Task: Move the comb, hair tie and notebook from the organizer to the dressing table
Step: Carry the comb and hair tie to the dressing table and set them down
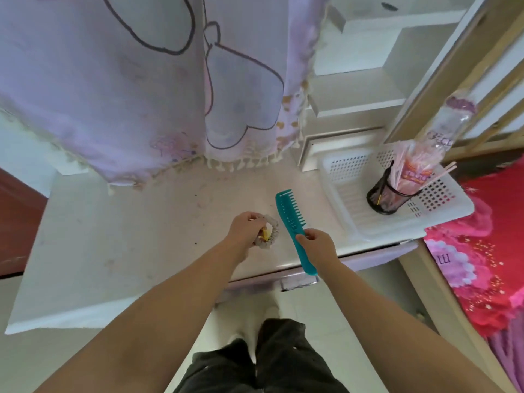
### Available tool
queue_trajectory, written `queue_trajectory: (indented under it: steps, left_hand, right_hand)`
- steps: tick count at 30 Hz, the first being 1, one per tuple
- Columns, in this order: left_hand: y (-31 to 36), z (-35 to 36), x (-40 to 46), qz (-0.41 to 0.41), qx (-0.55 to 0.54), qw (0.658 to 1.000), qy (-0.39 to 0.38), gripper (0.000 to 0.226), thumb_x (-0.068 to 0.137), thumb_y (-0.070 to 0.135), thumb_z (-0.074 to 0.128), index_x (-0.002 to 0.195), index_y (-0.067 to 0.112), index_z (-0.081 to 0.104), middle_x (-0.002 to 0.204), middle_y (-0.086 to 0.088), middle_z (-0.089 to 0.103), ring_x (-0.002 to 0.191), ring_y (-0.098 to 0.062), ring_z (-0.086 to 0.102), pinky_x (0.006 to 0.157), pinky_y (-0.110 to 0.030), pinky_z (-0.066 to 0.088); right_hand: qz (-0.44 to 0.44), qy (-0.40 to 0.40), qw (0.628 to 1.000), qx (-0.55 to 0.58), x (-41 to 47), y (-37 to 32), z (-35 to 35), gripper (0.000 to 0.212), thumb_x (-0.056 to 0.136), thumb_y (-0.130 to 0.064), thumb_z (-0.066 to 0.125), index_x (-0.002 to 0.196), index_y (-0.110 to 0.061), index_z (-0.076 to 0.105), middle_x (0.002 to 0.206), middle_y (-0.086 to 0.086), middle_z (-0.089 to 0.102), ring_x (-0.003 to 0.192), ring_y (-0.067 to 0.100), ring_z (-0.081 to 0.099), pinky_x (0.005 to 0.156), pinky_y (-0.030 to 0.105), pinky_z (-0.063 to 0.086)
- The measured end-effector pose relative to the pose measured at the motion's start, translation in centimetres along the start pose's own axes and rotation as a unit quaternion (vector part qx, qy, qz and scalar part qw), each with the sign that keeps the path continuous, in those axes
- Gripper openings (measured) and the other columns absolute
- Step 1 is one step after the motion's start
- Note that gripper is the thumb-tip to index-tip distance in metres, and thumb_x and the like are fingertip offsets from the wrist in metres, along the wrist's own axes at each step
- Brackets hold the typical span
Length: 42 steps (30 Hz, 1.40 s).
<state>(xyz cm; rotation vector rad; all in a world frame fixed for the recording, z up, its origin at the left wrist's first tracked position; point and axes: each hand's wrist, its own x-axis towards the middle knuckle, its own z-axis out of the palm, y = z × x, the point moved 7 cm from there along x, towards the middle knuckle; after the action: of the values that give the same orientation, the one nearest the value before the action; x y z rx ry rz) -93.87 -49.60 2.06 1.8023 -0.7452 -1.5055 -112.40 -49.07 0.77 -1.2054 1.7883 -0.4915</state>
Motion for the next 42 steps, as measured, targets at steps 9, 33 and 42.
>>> queue_trajectory:
  steps: [9,33,42]
  left_hand:
    - [-1.0,-0.2,6.9,-0.011,0.052,0.997,0.049,0.006,0.083,0.010,0.056,0.088,0.013,0.058,0.083,-0.004,0.059,0.076,-0.018,0.054,0.057,-0.023,0.042]
    - [-5.0,-4.2,7.0,0.167,0.636,0.753,-0.035,0.092,0.084,0.064,0.037,0.147,0.017,-0.010,0.158,-0.004,-0.019,0.144,-0.022,-0.019,0.118,-0.047,-0.007]
    - [-0.7,-4.6,6.7,0.219,0.612,0.758,-0.053,0.071,0.089,0.052,0.038,0.147,0.020,0.012,0.158,-0.008,0.013,0.144,-0.026,0.013,0.117,-0.046,0.013]
  right_hand:
    - [0.003,0.014,0.999,-0.048,6.0,-0.2,1.1,0.022,0.090,-0.021,0.051,0.095,-0.006,0.067,0.082,0.008,0.066,0.071,0.024,0.057,0.058,0.030,0.039]
    - [-0.078,0.029,0.891,-0.447,7.0,-1.0,1.1,0.064,0.085,-0.011,0.055,0.142,-0.011,0.024,0.113,0.014,0.047,0.098,0.026,0.049,0.065,0.033,0.044]
    - [-0.109,0.108,0.891,-0.428,3.7,-2.5,-1.3,0.053,0.095,-0.029,0.041,0.143,-0.016,0.022,0.127,0.012,0.050,0.107,0.026,0.052,0.083,0.037,0.051]
